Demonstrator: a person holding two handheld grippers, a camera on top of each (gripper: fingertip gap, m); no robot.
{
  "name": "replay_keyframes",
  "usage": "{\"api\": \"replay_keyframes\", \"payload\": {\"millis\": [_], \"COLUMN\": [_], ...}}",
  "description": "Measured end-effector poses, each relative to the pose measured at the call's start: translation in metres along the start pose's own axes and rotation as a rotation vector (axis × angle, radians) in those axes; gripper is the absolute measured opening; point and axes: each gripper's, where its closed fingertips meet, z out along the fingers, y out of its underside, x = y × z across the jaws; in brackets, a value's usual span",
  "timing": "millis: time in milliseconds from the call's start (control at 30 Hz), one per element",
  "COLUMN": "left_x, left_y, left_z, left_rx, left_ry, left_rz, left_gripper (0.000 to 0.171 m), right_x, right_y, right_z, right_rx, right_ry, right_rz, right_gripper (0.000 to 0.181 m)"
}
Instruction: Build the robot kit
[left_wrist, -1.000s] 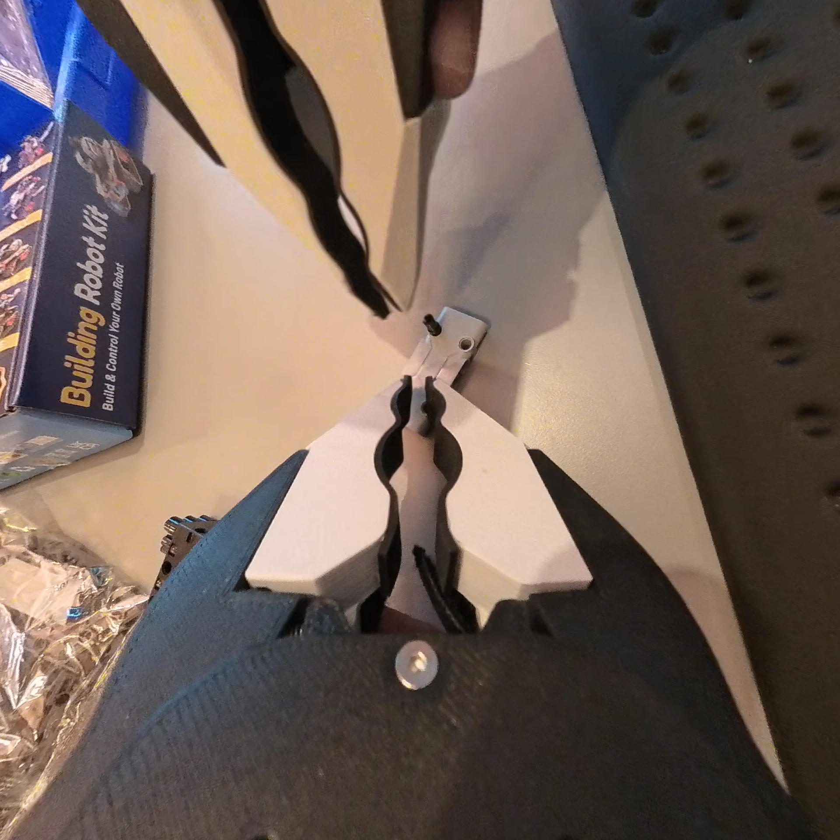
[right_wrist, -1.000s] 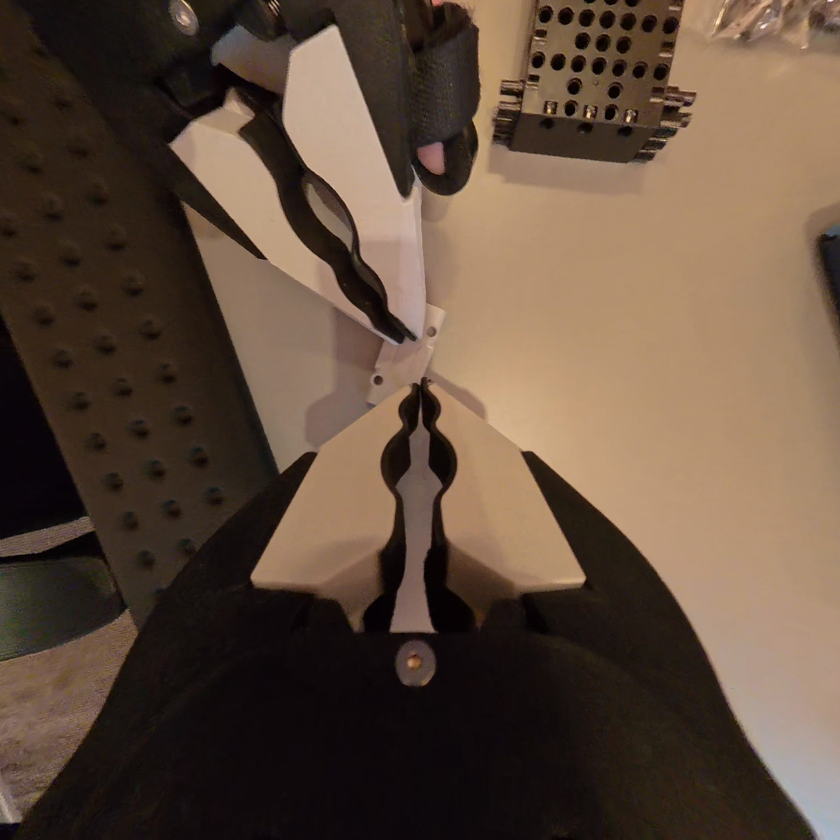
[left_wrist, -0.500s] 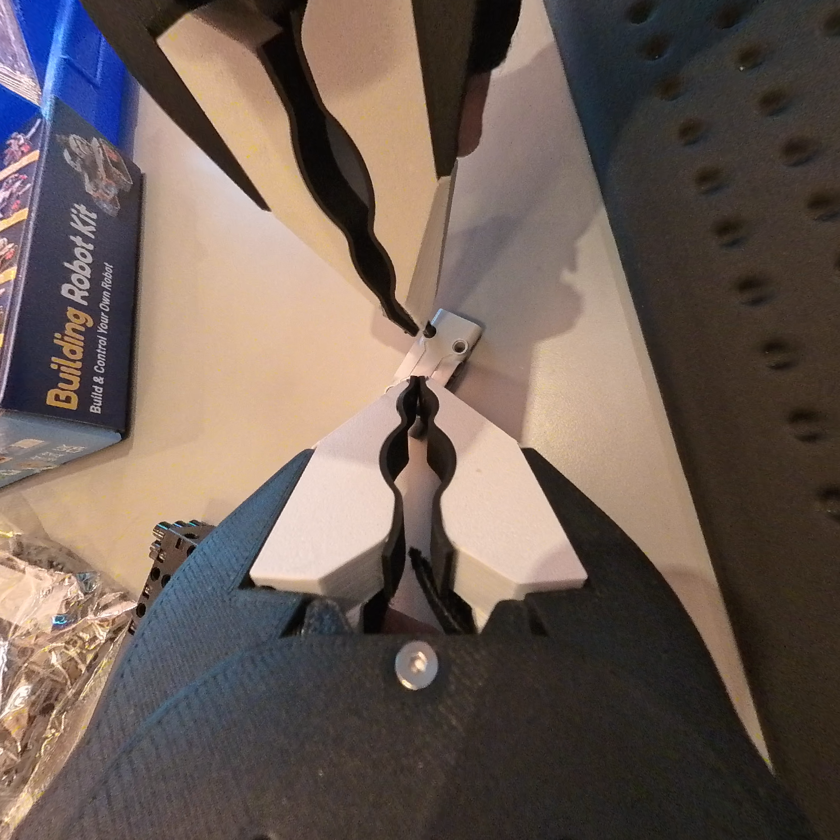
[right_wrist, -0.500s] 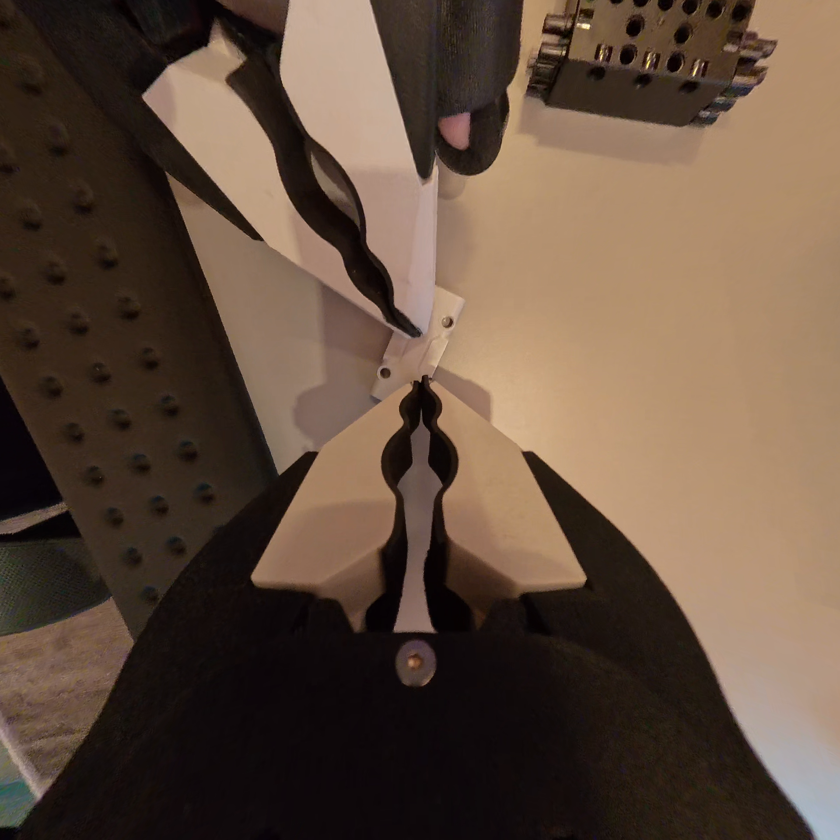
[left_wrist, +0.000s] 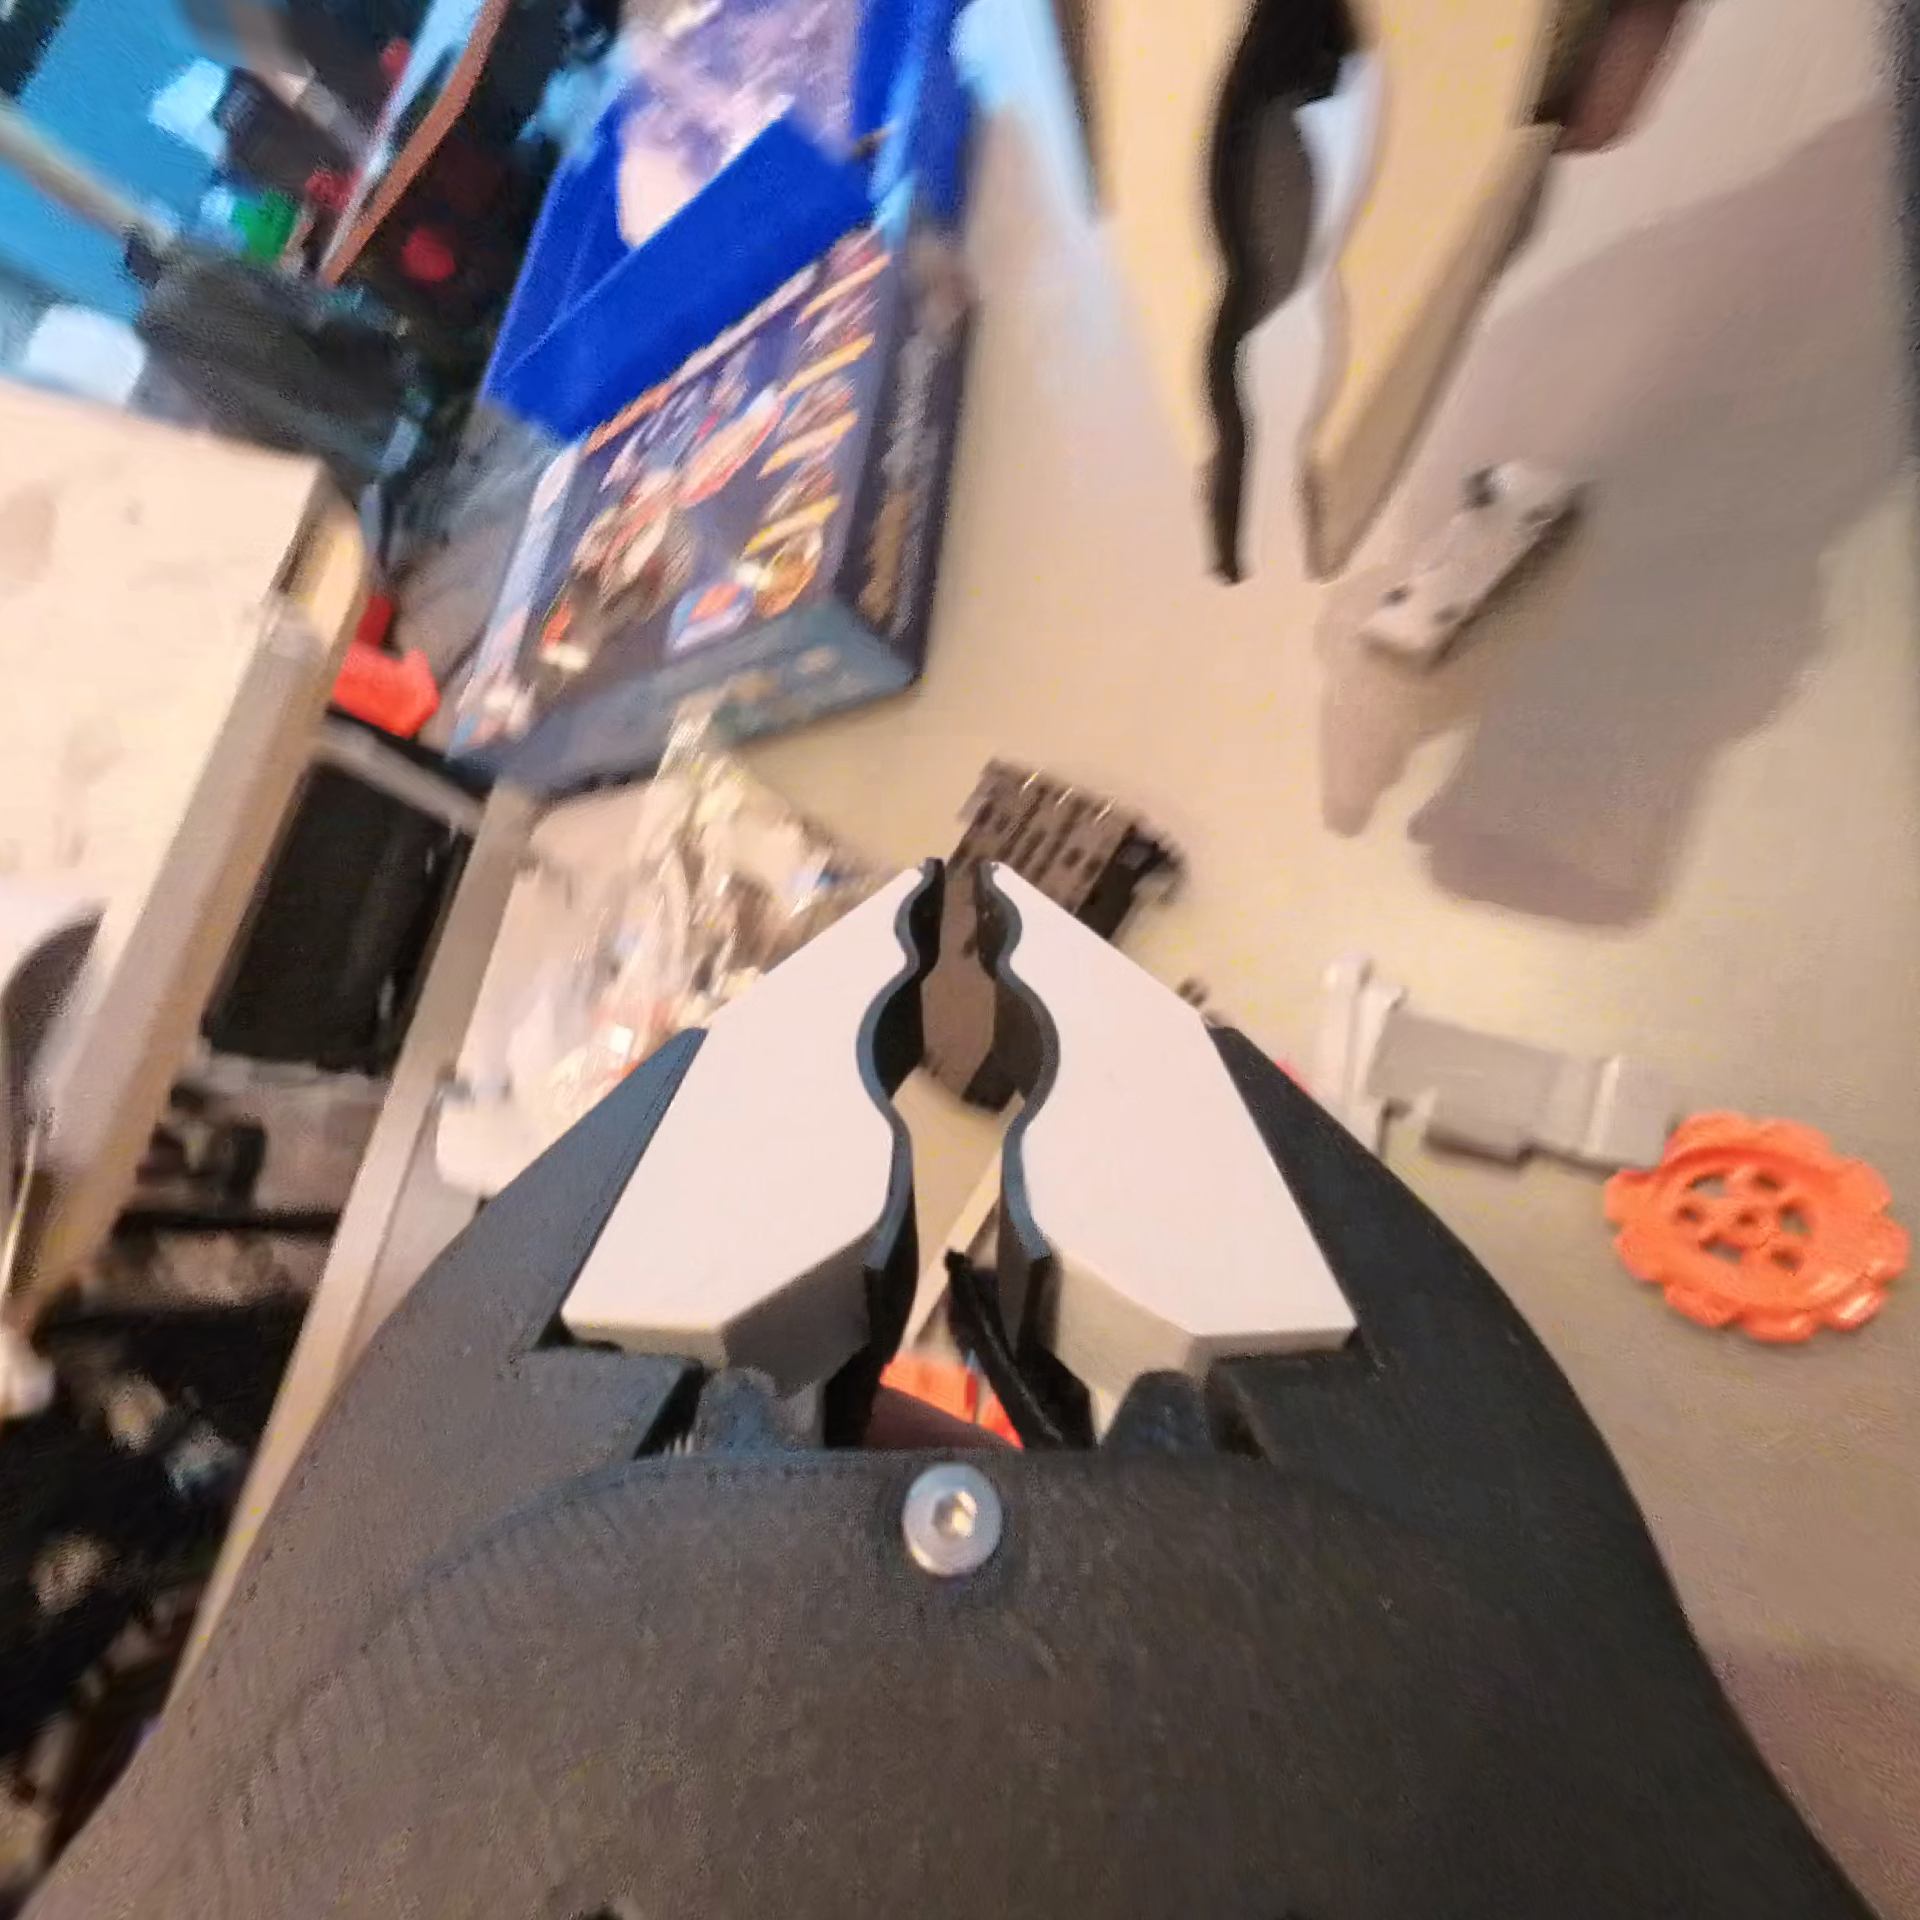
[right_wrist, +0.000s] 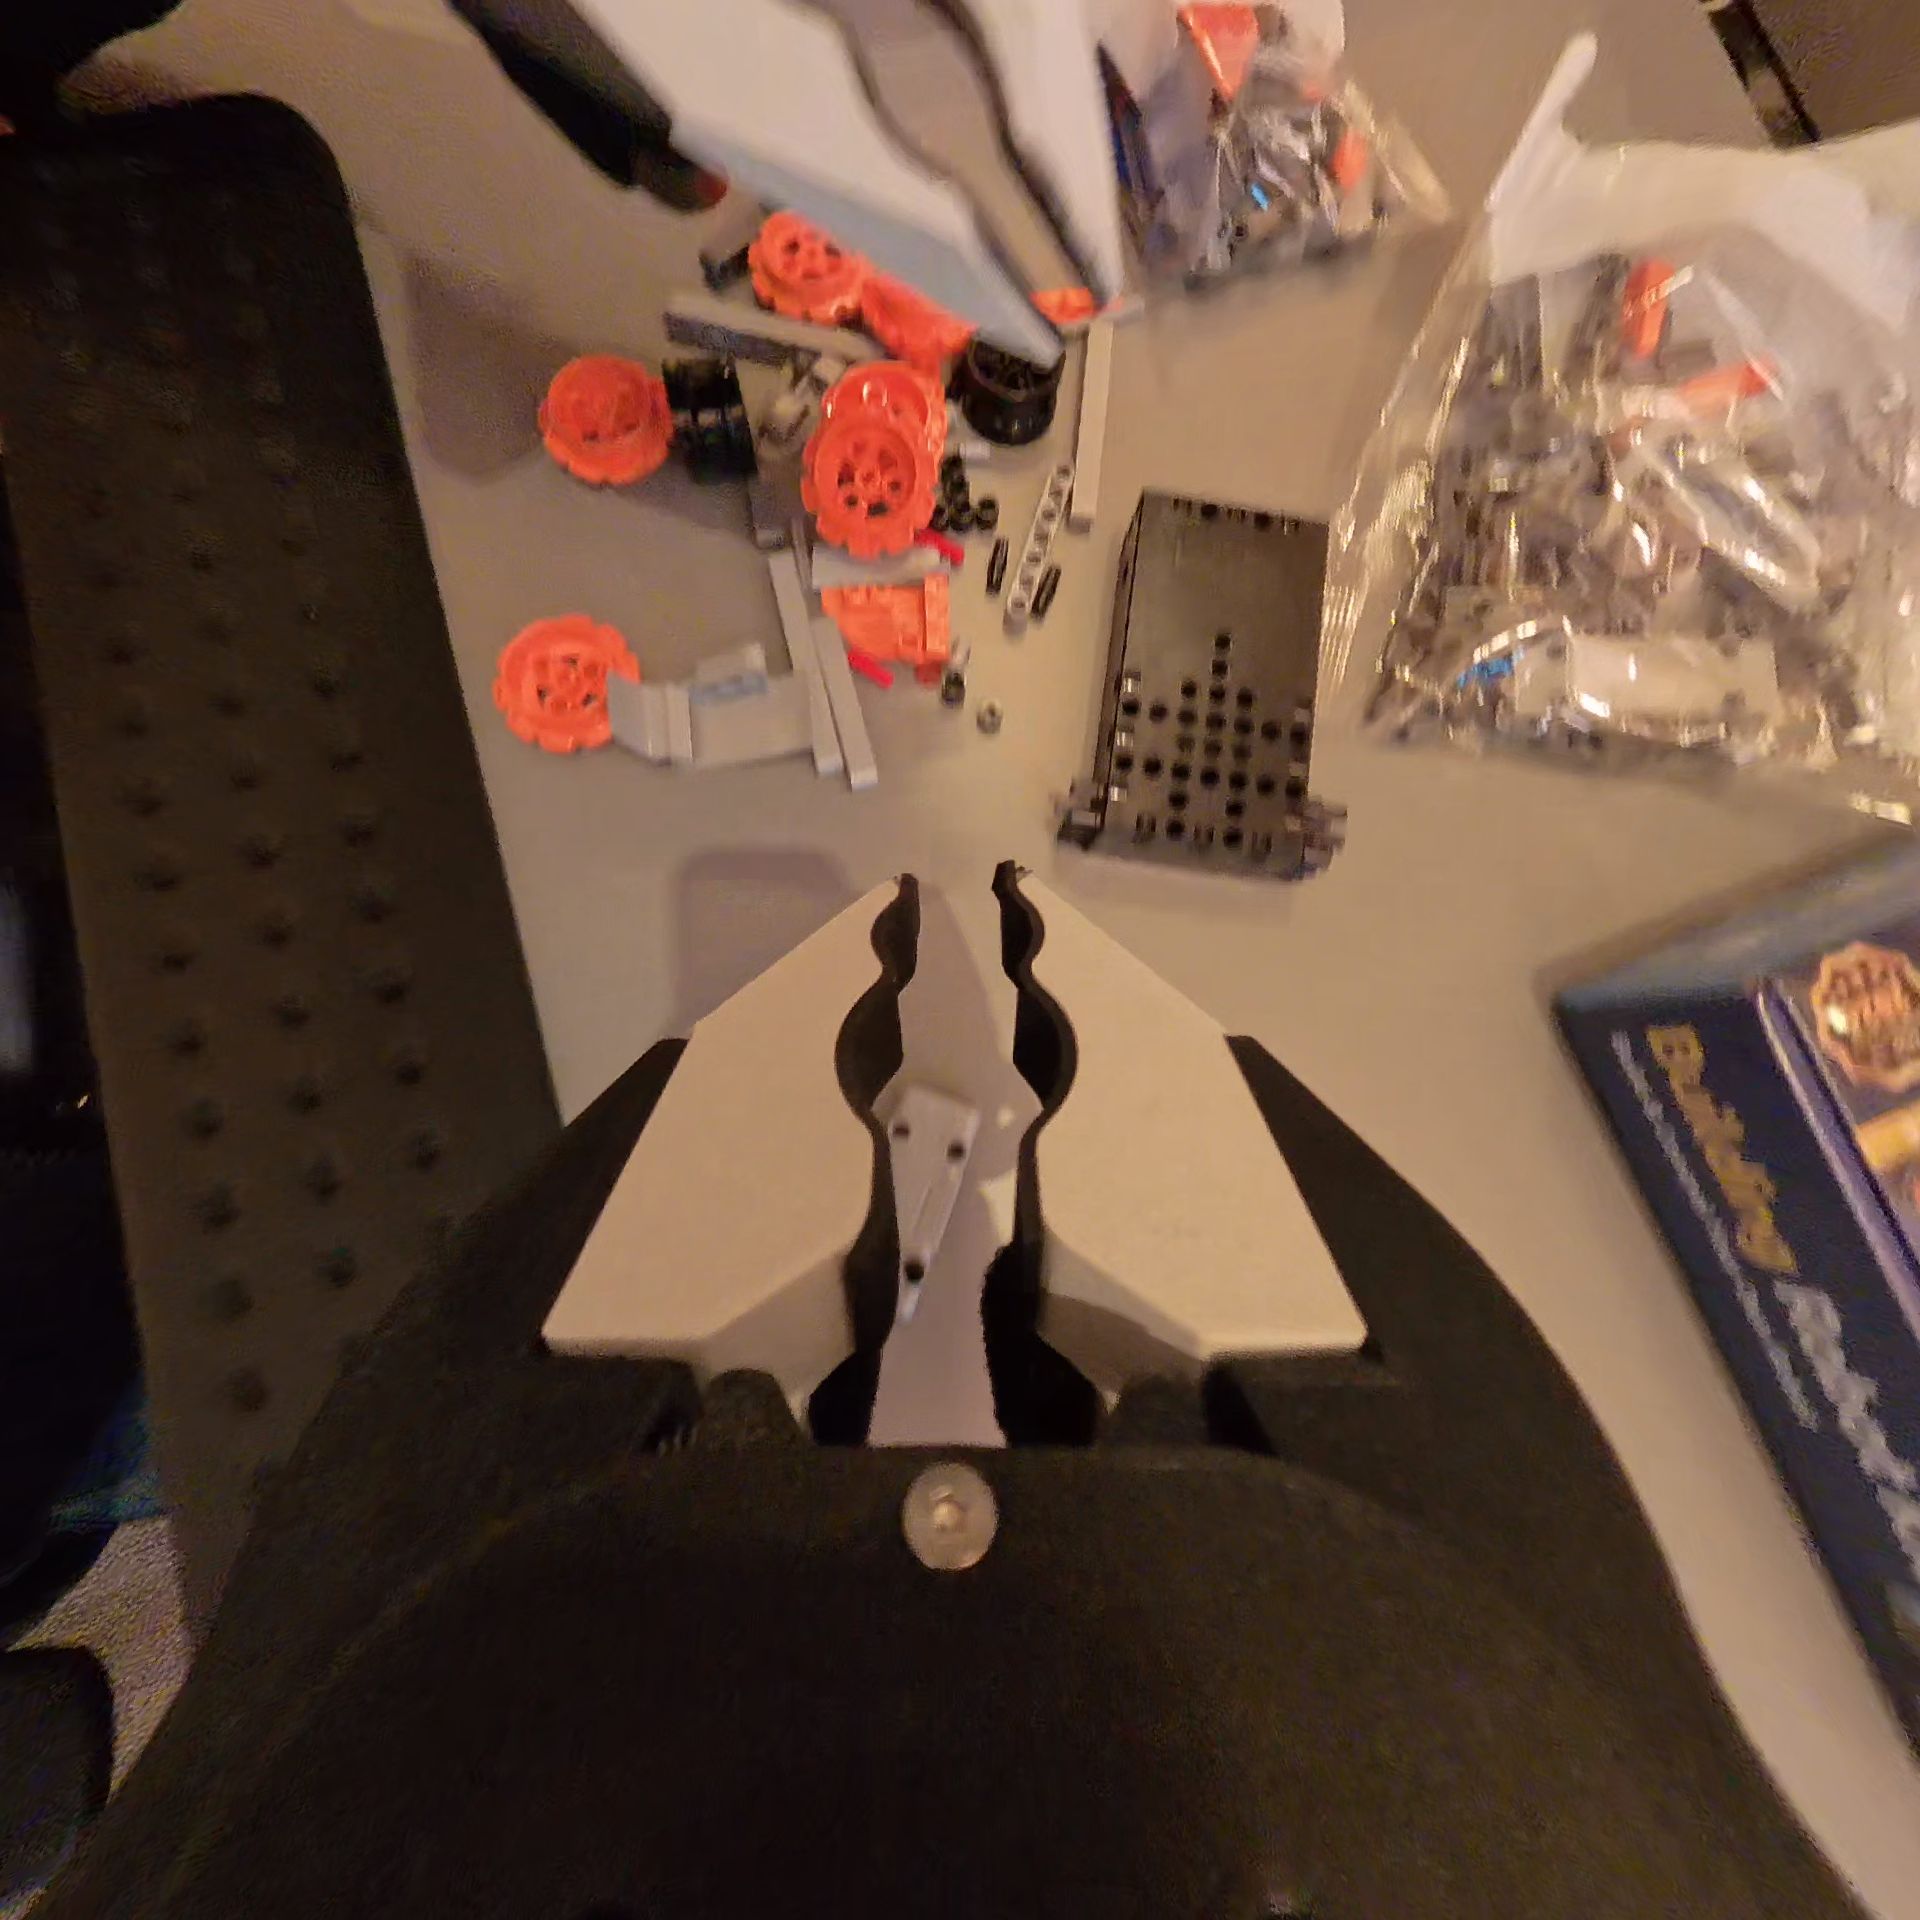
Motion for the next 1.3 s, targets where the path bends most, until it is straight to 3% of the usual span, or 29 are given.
{"api": "replay_keyframes", "payload": {"millis": [100, 233, 467, 733, 967, 1133, 1200, 1300], "left_x": [-0.036, -0.058, -0.066, -0.060, -0.057, -0.037, -0.016, 0.003], "left_y": [0.046, 0.092, 0.110, 0.101, 0.098, 0.080, 0.061, 0.050], "left_z": [-0.023, -0.038, -0.037, -0.034, -0.031, -0.030, -0.029, -0.019], "left_rx": [-0.020, -0.070, -0.071, -0.077, -0.071, 0.016, 0.079, 0.065], "left_ry": [-0.099, -0.246, -0.283, -0.285, -0.266, -0.142, -0.065, -0.046], "left_rz": [-0.159, -0.214, -0.295, -0.256, -0.259, -0.225, -0.114, 0.013], "left_gripper": [0.004, 0.002, 0.002, 0.003, 0.004, 0.005, 0.004, 0.011], "right_x": [0.003, 0.004, 0.008, 0.011, 0.013, 0.011, 0.008, 0.003], "right_y": [-0.018, -0.036, -0.047, -0.035, -0.036, -0.064, -0.071, -0.076], "right_z": [0.033, 0.074, 0.123, 0.141, 0.141, 0.104, 0.087, 0.068], "right_rx": [-0.014, -0.033, -0.104, -0.173, -0.139, 0.041, 0.083, 0.108], "right_ry": [-0.015, -0.043, -0.085, -0.082, -0.108, -0.180, -0.218, -0.269], "right_rz": [-0.029, -0.067, -0.085, -0.082, -0.037, 0.057, 0.080, 0.095], "right_gripper": [0.014, 0.014, 0.010, 0.008, 0.002, 0.002, 0.002, 0.002]}}
